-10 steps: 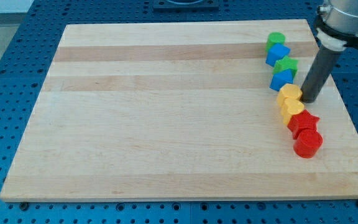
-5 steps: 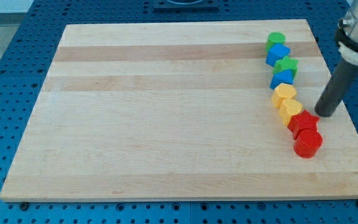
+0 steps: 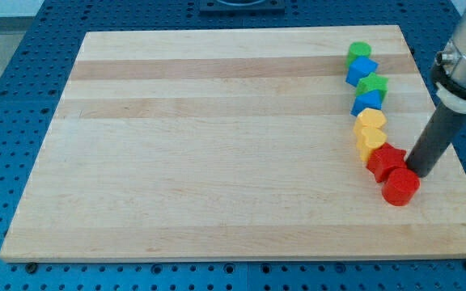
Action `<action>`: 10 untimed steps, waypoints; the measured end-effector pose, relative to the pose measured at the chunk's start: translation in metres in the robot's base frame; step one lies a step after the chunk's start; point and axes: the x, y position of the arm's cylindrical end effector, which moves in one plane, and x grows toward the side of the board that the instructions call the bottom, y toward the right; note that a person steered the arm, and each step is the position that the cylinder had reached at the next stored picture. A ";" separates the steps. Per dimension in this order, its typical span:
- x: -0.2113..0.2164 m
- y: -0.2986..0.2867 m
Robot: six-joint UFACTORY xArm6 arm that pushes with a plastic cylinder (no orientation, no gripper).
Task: Adjust the red blocks and yellow blocks in a vertical line
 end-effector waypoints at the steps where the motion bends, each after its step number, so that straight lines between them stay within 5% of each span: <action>1: 0.018 0.000; 4: 0.028 -0.011; 6: -0.012 0.023; 10: 0.005 -0.019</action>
